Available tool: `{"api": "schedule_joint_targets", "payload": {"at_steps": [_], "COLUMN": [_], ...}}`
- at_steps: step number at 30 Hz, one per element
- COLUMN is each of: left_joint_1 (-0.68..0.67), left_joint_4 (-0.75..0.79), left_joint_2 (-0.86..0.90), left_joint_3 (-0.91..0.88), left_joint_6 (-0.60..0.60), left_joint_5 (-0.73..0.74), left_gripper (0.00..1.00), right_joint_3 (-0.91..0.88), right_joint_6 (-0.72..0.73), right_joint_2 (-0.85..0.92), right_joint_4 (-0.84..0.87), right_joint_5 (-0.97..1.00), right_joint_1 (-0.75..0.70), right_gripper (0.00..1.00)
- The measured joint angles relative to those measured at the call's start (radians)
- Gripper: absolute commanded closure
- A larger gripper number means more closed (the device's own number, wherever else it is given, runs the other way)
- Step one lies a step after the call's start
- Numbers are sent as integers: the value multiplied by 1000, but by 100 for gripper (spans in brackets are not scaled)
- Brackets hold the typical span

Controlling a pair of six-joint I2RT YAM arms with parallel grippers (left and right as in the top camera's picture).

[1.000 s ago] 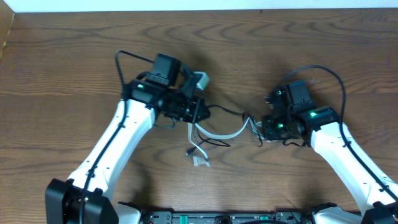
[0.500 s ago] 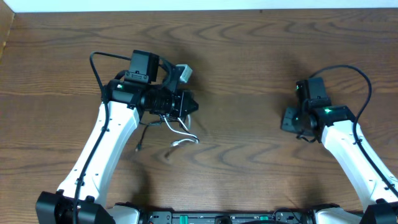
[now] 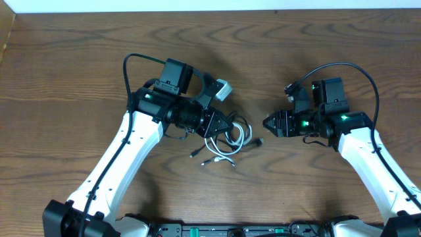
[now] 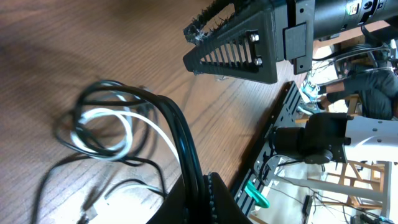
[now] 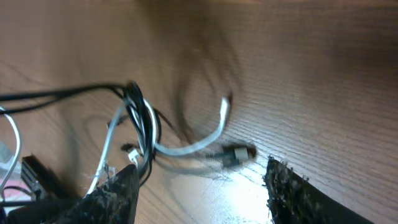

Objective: Untangle cables

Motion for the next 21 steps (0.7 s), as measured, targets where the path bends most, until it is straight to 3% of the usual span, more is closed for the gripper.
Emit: {"api": "schedule_joint_targets", "payload": {"at_steps": [9,13,21], "left_joint_1": [0,0,0], "left_joint_4": [-22,-11,-3], "left_joint_2": [0,0,0], "left_joint_3": [0,0,0], "left_joint_6": [3,3,3], "left_joint_5": [0,33,79], "left_gripper": [92,93,92], "right_joint_3": [0,0,0], "right_joint_6": [-7,-10,22], "right_joint_2": [0,5,74], "right_joint_4": [1,18,118], "right_joint_5": [-24,-31,-37], "right_joint_1": [25,82,148], "right_gripper": [32,39,42]}}
